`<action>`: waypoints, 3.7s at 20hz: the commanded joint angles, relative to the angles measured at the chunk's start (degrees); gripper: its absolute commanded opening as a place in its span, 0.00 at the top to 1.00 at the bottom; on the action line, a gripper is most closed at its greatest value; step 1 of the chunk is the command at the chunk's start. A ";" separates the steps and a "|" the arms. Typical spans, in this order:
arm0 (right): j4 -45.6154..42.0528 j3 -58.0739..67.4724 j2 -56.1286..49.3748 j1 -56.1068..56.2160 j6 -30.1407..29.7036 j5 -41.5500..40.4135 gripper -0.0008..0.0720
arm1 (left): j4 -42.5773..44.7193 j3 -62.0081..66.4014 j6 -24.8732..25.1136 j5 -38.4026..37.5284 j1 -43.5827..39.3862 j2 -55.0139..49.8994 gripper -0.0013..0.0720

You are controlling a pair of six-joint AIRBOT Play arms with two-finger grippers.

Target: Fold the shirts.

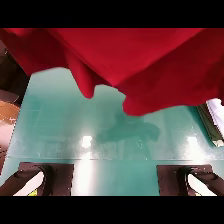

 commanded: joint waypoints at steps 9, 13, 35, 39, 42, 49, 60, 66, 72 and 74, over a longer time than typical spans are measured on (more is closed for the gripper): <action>0.66 -12.00 -31.45 9.55 0.07 -3.67 0.96 | 20.48 -51.74 -0.24 20.00 -2.62 -4.55 0.94; 0.68 -11.96 -41.44 11.65 0.09 -11.91 0.96 | 23.28 -55.21 -0.28 33.68 -2.51 -13.07 0.94; 17.40 -25.70 -34.51 4.17 -5.60 0.70 0.52 | 24.52 -51.41 17.86 19.21 14.36 -19.58 0.03; 18.49 -36.54 -28.11 3.56 -5.57 -1.73 0.52 | 25.05 -58.31 22.82 28.57 10.19 -19.61 0.03; 18.51 -43.06 -23.43 3.56 -5.57 -4.74 0.52 | 28.13 -60.61 22.77 33.83 7.61 -19.61 0.06; 18.51 -50.31 -16.41 3.56 -5.53 -8.52 0.52 | 30.58 -60.70 23.58 34.58 3.06 -22.05 0.08; 18.25 -52.37 -7.37 -8.48 -3.87 4.85 0.52 | 31.26 -45.94 17.51 17.33 7.32 -17.18 0.95; 18.73 -74.97 -2.64 -21.86 -2.10 3.74 0.34 | 29.22 -44.46 16.00 13.49 8.28 -13.79 0.94; 31.15 -84.00 -11.63 -21.92 -10.38 -7.28 0.41 | 25.99 -44.44 16.02 13.51 8.28 -13.77 0.94; 33.73 -82.18 -16.24 -18.93 -11.28 -8.90 0.41 | 25.51 -44.44 16.04 13.46 8.28 -13.77 0.94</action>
